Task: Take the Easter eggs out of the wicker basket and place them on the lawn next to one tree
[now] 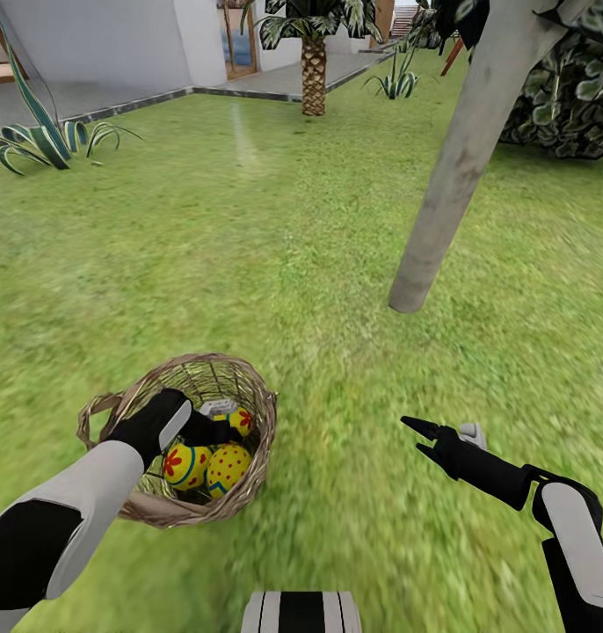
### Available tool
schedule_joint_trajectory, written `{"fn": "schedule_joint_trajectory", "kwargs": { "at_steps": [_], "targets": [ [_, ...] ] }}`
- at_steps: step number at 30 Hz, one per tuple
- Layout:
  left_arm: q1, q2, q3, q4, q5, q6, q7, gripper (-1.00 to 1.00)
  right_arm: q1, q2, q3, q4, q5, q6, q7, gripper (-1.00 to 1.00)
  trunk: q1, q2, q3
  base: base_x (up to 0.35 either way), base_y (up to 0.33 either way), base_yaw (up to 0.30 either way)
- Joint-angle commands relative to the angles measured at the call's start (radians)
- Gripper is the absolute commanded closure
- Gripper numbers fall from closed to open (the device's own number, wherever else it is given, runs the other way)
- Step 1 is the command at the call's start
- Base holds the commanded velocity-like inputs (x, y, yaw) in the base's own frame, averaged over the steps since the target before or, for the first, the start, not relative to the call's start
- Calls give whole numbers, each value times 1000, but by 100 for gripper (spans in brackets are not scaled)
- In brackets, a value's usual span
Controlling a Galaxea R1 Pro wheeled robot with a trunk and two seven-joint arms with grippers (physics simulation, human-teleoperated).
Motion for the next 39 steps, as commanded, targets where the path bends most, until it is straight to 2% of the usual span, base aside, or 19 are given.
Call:
{"fn": "schedule_joint_trajectory", "kwargs": {
  "at_steps": [1, 3, 10, 24, 28, 39],
  "targets": [
    [0, 1, -6, 0, 1, 3, -3, -100, 0, 0, -1, 0, 5, 5, 5, -100, 0, 0, -1, 0, 0, 0],
    [0, 1, -6, 0, 1, 4, -3, -100, -1, 0, -1, 0, 5, 5, 5, -100, 0, 0, -1, 0, 0, 0],
    [0, 2, -6, 1, 0, 14, -3, -100, -1, 0, 0, 0, 5, 5, 5, -100, 3, -2, -28, 0, 0, 0],
    [0, 2, -5, 1, 5, 58, -1, -100, 0, 0, 0, 0, 5, 5, 5, -100, 3, -2, -28, 0, 0, 0],
    [0, 2, -5, 1, 5, 64, -1, -100, -1, 0, 1, 0, 5, 5, 5, -100, 4, -3, -39, 0, 0, 0],
    [0, 2, -5, -3, 5, 66, 0, -100, -1, 0, 3, 0, 7, 5, 4, -100, 4, -3, -39, 0, 0, 0]
  ]
}}
